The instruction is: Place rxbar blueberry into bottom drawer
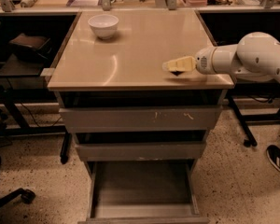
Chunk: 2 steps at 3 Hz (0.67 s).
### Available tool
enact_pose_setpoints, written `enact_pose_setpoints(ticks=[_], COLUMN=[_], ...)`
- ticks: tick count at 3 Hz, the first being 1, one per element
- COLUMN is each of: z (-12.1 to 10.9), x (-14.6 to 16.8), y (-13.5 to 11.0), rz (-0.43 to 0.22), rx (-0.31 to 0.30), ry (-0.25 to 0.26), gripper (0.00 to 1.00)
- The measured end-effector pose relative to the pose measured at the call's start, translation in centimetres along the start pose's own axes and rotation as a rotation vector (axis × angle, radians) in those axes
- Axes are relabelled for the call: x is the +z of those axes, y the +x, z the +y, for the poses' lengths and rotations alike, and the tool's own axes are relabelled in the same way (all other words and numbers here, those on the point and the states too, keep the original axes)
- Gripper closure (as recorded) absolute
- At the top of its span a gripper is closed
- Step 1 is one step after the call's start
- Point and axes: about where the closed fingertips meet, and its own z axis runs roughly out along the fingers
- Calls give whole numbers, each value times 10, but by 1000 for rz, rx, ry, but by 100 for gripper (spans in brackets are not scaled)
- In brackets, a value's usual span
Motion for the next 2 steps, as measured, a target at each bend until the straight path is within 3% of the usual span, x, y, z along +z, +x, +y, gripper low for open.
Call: enact_pose_setpoints(ticks=[2], z=[6], x=[3], y=[4], rz=[-10], rx=[-33], ry=[-14], gripper=[0])
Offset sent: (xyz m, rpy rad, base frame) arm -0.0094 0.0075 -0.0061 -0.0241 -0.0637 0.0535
